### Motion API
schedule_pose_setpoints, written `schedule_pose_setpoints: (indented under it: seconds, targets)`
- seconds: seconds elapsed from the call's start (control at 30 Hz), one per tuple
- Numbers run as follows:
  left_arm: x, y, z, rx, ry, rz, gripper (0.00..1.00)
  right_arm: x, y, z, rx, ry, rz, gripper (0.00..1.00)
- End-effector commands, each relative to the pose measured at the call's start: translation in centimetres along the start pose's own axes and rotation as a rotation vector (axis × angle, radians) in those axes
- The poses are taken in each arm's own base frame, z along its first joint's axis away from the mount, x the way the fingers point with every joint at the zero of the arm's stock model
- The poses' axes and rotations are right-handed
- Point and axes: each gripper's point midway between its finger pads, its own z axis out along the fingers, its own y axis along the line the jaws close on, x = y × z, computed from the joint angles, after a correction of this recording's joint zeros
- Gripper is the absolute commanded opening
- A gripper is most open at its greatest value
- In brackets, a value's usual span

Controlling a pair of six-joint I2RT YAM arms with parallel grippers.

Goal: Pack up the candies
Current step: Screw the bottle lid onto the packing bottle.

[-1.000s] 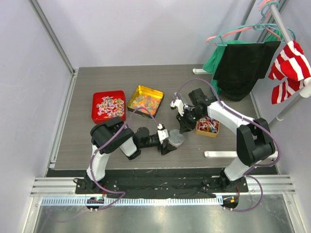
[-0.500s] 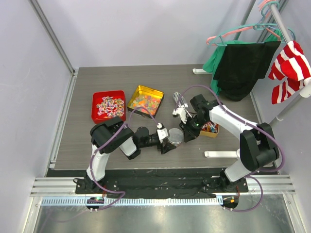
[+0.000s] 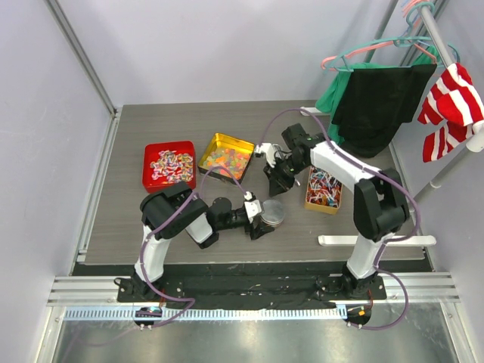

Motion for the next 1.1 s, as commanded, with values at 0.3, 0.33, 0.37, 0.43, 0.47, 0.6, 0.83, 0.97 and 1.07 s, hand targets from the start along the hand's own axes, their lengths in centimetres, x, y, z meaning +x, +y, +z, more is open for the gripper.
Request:
schedule_pose_setpoints:
  seconds: [0.3,0.33,0.37,0.43,0.47,0.6,0.83,0.97,1.07]
  targets:
    - [-4.4,2.1,0.3,-0.07,-0.17,0.112,0.0,-1.5,0.4,2.5,-0.079,-0.008,-0.024,0.23]
    - [-4.5,2.1,0.3,-0.07,-0.171,0.109,0.0,-1.3,0.5,2.6,-0.08,-0.002,-0.021,0.23]
    - [-4.5,2.1,0.3,-0.07,-0.171,0.109,0.0,-1.2,0.5,2.5,-0.075,0.004,-0.022,0.22]
    - [-4.6,2.2,0.3,-0.073,-0.172,0.11,0.0,-0.6,0.7,2.4,-0.069,0.015,-0.021,0.2]
    - [-4.6,2.1,0.3,-0.07,-0.173,0.11,0.0,0.0,0.7,2.5,-0.065,0.03,-0.018,0.2]
    - [-4.4,2.2,0.3,-0.072,-0.17,0.105,0.0,1.2,1.0,2.1,-0.049,0.054,-0.017,0.2]
    - [-4.4,2.3,0.3,-0.076,-0.169,0.102,0.0,2.7,1.0,1.2,-0.033,0.066,0.006,0.24]
    - [-4.4,2.2,0.3,-0.075,-0.17,0.103,0.0,1.4,0.3,0.5,-0.003,0.018,0.012,0.25]
    - [-4.4,2.3,0.4,-0.077,-0.169,0.105,0.0,0.1,0.1,0.4,0.003,-0.014,0.007,0.26]
